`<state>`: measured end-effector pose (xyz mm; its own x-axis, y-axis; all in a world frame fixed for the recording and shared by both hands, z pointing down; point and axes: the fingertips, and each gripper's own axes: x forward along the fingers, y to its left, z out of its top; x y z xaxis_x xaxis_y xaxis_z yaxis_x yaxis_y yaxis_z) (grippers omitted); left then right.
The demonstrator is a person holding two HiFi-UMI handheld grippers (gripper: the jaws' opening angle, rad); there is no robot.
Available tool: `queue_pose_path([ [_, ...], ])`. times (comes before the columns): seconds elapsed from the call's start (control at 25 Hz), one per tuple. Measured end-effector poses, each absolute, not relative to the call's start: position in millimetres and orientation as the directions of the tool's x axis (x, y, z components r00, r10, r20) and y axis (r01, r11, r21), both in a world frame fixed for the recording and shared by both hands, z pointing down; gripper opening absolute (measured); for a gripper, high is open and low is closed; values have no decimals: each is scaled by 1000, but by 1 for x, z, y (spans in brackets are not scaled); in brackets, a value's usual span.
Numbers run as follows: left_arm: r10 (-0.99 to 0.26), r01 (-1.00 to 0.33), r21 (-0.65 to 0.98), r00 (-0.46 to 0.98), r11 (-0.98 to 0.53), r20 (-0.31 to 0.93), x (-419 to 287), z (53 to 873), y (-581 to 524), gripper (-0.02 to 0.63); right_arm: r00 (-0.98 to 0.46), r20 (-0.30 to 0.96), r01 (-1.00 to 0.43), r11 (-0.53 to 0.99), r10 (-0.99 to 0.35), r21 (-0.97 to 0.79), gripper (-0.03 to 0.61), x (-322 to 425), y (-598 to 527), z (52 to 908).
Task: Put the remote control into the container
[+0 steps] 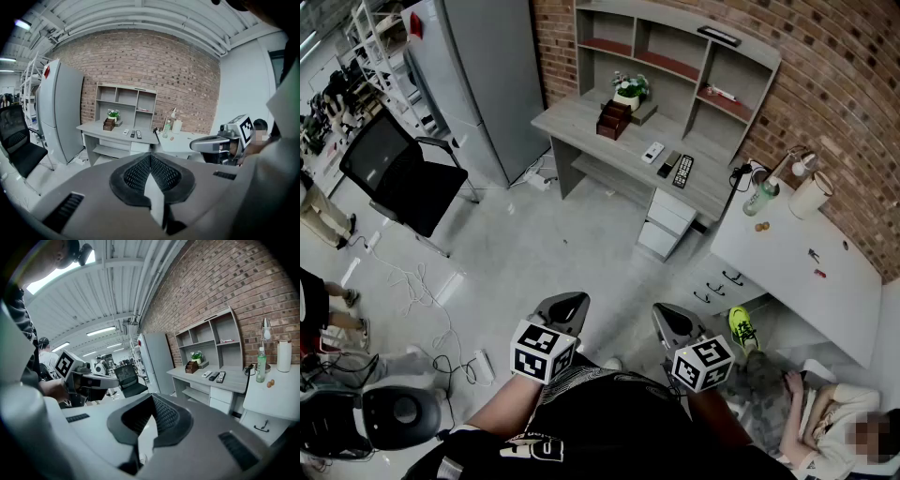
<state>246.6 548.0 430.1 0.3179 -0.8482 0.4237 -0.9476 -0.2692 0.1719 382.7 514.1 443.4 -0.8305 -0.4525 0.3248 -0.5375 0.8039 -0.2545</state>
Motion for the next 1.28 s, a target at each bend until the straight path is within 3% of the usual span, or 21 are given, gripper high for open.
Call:
queue_pose_path([
  [0.72, -838, -945, 222, 318, -242, 443, 247, 432, 529, 6, -869, 239, -494, 793, -434, -356, 8, 375, 499, 439],
  [1.28, -813, -954, 203, 294, -219, 502, 217, 450, 512, 6, -862, 321, -498, 777, -393, -385, 8, 343, 480, 470],
])
